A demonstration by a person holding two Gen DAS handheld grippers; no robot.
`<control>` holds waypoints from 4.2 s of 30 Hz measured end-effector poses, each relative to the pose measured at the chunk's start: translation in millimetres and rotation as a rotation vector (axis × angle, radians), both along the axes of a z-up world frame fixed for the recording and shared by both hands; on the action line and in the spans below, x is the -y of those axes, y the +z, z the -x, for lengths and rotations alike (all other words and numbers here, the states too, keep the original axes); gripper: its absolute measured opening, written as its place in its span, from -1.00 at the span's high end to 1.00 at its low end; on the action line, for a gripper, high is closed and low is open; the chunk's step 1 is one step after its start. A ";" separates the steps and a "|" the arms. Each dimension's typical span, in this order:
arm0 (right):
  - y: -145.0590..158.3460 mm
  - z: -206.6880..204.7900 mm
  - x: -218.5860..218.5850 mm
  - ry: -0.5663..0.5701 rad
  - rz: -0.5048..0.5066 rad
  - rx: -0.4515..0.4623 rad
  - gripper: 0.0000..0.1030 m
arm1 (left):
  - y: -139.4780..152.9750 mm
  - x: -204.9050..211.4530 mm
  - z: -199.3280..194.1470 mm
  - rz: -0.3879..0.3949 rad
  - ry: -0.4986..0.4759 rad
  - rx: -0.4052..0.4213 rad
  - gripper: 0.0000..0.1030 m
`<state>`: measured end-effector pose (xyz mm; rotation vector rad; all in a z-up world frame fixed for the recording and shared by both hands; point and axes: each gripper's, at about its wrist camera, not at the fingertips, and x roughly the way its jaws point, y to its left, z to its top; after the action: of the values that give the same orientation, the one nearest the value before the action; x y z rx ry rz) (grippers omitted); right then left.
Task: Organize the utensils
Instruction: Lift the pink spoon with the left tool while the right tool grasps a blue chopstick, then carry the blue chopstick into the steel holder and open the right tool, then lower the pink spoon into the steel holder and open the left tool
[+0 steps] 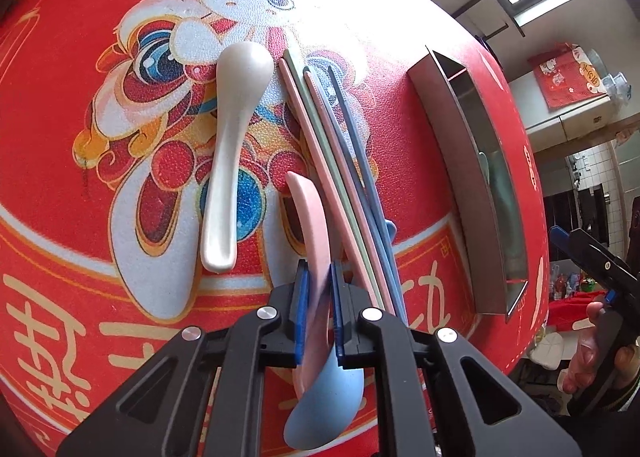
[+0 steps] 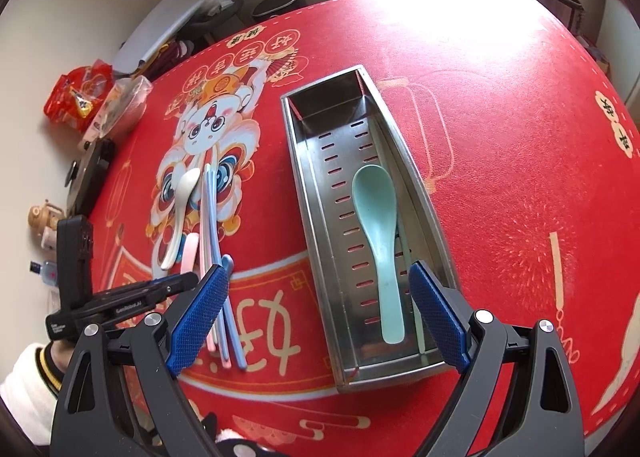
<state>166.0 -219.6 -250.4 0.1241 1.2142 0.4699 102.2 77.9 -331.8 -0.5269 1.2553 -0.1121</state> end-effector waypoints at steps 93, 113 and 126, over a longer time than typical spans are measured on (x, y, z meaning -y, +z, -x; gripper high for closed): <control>-77.0 -24.3 -13.0 0.164 0.016 -0.056 0.85 | 73.0 -14.8 54.7 -0.028 0.126 0.193 0.88; -9.4 -15.1 42.0 0.068 -0.029 0.115 -0.26 | 92.4 65.5 -8.5 0.029 -0.066 0.219 0.88; -15.0 -24.8 113.9 -0.061 -0.036 0.079 -0.69 | 61.2 148.2 -71.9 0.116 -0.137 0.133 0.88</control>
<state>190.8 -333.5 -265.4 0.1718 1.1214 0.4399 174.2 -70.4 -270.6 -0.5243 1.1590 -0.3314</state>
